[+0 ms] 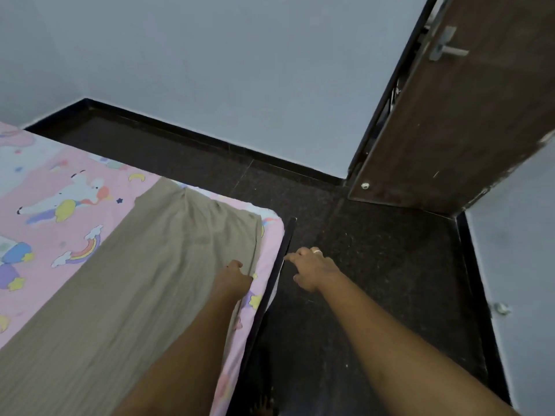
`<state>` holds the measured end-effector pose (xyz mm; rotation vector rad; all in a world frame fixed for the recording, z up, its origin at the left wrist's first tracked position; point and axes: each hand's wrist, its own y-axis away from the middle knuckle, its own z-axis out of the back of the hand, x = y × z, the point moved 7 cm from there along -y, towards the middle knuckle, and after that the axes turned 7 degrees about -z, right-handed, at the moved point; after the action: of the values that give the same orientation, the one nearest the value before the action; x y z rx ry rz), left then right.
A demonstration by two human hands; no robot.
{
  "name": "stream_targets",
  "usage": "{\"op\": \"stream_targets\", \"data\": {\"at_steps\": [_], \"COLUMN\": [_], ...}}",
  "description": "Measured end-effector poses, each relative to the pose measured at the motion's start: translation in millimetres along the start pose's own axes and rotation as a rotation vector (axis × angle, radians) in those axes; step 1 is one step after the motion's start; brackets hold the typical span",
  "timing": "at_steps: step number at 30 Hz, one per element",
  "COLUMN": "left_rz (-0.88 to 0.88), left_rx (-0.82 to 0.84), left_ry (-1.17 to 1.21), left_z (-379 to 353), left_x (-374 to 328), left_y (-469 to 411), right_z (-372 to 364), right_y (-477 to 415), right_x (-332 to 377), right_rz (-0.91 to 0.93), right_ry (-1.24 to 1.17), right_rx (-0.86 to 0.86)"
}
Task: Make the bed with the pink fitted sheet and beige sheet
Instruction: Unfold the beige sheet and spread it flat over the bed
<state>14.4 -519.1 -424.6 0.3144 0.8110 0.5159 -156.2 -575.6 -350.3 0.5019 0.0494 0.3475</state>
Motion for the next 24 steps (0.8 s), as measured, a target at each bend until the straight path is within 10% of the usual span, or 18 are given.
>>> {"op": "stream_targets", "data": {"at_steps": [16,24], "left_rz": [0.302,0.625], "left_rx": [-0.267,-0.404], "left_ry": [0.277,0.571], "left_z": [-26.5,-27.5], "left_x": [-142.3,-113.4], "left_y": [-186.4,-206.1], "right_z": [142.2,154.9], "right_y": [-254.3,-336.1], "right_x": [-124.9,-59.0], "right_rz": [0.309,0.579], "right_ry": [0.185,0.339], "right_rx": [0.077,0.183]}}
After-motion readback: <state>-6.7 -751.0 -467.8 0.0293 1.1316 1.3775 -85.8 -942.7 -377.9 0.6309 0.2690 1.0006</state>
